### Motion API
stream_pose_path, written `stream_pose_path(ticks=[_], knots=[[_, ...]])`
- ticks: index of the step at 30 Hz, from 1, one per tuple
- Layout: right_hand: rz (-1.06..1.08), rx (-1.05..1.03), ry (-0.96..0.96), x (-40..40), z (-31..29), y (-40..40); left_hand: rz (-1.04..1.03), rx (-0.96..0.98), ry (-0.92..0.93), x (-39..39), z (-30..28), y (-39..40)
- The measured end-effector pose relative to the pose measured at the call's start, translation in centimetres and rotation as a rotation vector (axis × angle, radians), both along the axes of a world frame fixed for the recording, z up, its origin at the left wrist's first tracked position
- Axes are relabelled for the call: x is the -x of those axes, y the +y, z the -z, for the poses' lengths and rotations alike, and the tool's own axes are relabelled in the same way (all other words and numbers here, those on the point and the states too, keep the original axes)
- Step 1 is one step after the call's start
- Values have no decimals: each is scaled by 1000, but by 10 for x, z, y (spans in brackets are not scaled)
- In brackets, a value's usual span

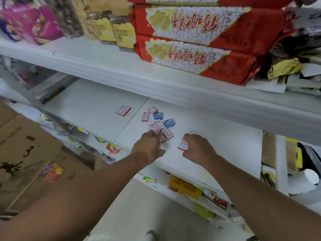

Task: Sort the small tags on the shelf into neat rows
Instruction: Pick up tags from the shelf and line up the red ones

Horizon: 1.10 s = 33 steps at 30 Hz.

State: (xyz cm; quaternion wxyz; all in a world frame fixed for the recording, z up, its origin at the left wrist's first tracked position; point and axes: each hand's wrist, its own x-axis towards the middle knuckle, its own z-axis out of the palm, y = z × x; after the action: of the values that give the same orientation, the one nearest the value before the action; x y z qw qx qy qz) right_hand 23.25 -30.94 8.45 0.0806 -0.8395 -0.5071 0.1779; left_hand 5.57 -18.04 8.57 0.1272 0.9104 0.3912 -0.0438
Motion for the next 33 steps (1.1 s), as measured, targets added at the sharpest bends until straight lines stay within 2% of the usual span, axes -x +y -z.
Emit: stream_pose_path(ticks=[8, 21, 33], knots=[[-168, -23, -31, 74, -11, 34, -169, 20, 43, 104, -9, -5], [-389, -19, -49, 259, -39, 75, -315, -18, 11, 307, -23, 8], [-572, -92, -24, 399, -54, 99, -500, -17, 14, 446, -50, -13]])
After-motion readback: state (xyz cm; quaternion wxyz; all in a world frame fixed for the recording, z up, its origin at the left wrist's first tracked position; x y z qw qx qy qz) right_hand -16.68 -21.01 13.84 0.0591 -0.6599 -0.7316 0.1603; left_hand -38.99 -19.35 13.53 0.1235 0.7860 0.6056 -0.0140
